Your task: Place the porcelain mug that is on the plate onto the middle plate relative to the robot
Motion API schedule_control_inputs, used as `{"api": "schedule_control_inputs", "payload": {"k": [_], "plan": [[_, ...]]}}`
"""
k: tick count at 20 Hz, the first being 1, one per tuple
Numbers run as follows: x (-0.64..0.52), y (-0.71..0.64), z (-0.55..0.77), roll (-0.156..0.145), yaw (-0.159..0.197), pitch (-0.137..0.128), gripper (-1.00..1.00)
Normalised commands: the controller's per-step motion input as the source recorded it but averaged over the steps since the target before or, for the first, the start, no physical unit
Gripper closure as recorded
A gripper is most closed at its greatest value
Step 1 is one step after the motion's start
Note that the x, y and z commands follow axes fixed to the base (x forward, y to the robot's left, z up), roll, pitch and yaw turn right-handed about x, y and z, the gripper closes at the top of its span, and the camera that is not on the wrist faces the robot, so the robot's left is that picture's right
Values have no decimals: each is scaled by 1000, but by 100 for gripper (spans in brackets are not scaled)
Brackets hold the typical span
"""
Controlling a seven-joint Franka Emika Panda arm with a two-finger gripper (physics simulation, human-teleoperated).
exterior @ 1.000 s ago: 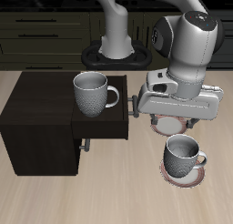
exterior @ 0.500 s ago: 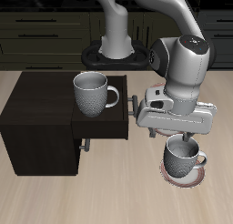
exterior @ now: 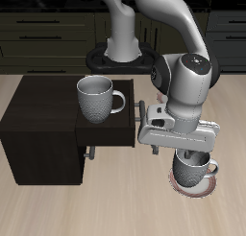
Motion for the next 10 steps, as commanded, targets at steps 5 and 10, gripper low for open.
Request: {"api": "schedule_control_inputs", "payload": {"k": [5, 10], "plan": [[-1, -48, -167, -5, -21, 29, 100], [-37, 87, 67, 24, -21, -16, 100]]}}
